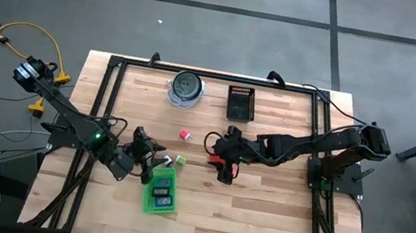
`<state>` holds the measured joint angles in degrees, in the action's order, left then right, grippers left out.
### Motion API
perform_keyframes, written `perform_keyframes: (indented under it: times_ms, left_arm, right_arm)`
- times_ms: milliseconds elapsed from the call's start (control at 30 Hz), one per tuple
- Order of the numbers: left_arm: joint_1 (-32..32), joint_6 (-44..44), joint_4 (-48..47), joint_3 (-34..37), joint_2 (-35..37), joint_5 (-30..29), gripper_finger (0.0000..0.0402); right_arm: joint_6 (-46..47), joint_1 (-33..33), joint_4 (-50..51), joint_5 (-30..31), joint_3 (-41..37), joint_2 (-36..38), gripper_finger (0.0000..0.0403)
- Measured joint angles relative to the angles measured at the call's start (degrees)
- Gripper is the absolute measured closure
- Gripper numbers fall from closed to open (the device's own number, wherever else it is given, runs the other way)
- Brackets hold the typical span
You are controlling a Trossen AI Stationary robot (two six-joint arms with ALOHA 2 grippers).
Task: Pick & Place Office items
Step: Put the left red charger adapter into the black bin
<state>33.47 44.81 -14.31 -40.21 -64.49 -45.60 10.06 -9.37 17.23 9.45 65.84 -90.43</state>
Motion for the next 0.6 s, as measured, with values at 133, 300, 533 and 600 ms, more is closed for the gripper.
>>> perform_keyframes:
  times_ms: [133, 300, 533, 600]
  left_arm:
    - [-1.16, 4.19, -3.52, 0.0, 0.0, 0.25, 0.0227]
    - [-1.93, 6.13, -5.8, 0.0, -0.02, 0.97, 0.0229]
    - [-1.92, 6.55, -6.02, -0.01, -0.02, 1.1, 0.0229]
    - [-1.91, 8.2, -6.62, -0.02, 0.11, 1.12, 0.0229]
  right_arm:
    - [-0.74, 0.0, 0.45, 1.33, 0.0, 0.0, 0.0152]
    - [-1.09, 1.39, 2.12, 2.12, 0.0, 0.0, 0.0152]
    - [0.54, 4.76, 6.22, 2.16, 0.0, 0.0, 0.0152]
    - [1.2, 5.15, 8.03, 2.16, 0.0, 0.0, 0.0152]
